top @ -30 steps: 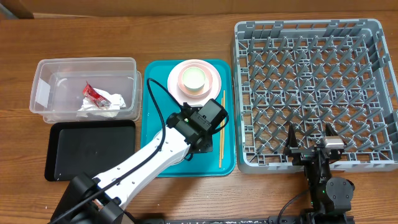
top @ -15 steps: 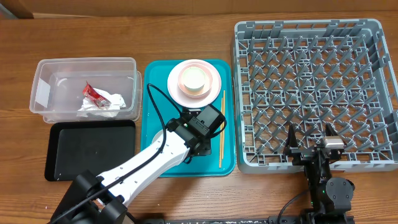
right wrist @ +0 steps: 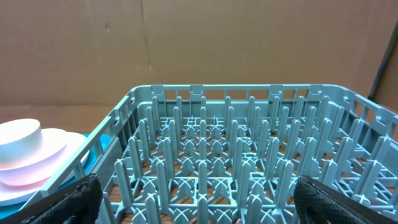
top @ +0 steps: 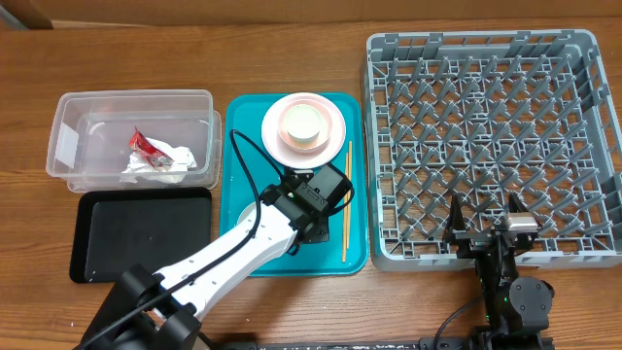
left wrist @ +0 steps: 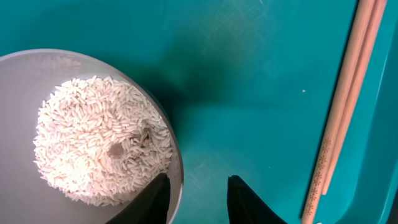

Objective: Sort waste into correct bins and load items into the dishwasher

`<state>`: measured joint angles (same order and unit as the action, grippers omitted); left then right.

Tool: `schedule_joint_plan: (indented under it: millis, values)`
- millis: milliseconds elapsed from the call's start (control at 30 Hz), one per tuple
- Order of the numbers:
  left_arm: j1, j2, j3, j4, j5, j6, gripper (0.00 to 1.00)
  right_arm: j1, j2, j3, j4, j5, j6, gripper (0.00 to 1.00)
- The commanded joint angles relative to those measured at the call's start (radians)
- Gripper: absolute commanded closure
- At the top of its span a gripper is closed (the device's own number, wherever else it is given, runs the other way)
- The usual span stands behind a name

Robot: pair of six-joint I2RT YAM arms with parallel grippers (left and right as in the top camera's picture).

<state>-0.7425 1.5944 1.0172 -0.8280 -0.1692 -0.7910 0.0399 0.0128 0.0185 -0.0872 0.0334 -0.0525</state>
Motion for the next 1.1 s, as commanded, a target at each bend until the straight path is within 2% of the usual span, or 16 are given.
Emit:
schedule_joint_plan:
  millis: [0, 200, 333, 733, 1000, 1067]
  values:
    - [0.011, 0.030, -0.011, 0.002, -0.004, -0.017, 0.68, -0.002, -0.010, -0.010, 0.007, 0.009, -0.001, 0.00]
    - [0.072, 0.061, -0.011, 0.003, 0.064, -0.003, 0.71, -0.002, -0.010, -0.010, 0.007, 0.009, -0.001, 0.00]
    - [0.105, 0.068, -0.011, 0.002, 0.095, 0.002, 0.79, -0.002, -0.010, -0.010, 0.007, 0.009, -0.001, 0.00]
    - [0.106, 0.068, -0.011, 0.003, 0.096, 0.002, 0.94, -0.002, -0.010, -0.010, 0.007, 0.009, -0.001, 0.00]
    - [0.107, 0.068, -0.011, 0.002, 0.097, 0.002, 0.93, -0.002, -0.010, -0.010, 0.007, 0.009, -0.001, 0.00]
    - [0.108, 0.068, -0.011, 0.002, 0.100, 0.002, 0.96, -0.002, -0.010, -0.010, 0.007, 0.009, -0.001, 0.00]
